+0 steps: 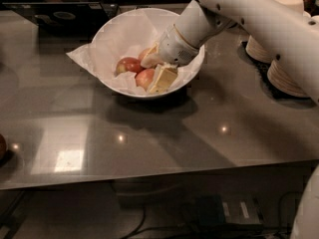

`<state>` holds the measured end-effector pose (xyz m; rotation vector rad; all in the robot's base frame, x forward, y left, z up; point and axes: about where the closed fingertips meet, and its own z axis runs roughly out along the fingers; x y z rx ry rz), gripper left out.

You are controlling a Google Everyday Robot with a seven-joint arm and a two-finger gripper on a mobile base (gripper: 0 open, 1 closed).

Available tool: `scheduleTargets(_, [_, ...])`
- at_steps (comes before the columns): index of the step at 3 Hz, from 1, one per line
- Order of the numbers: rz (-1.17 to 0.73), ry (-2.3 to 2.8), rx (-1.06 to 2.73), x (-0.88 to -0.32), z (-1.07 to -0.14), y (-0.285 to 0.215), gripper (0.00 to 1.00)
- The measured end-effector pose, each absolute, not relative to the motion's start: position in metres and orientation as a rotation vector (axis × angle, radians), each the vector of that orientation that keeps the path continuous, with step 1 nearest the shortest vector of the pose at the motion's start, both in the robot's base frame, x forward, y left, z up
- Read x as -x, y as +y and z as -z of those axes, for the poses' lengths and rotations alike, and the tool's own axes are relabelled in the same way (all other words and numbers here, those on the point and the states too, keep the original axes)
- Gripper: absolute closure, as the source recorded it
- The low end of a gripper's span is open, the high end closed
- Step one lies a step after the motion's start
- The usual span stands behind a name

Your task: Pick apple from white bowl

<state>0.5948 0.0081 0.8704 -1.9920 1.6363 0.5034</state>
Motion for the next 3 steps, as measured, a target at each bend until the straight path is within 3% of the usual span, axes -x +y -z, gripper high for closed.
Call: scheduleTargets(3, [-0.518, 1.665, 1.996, -0.5956, -0.8659, 0.0095, 0.36])
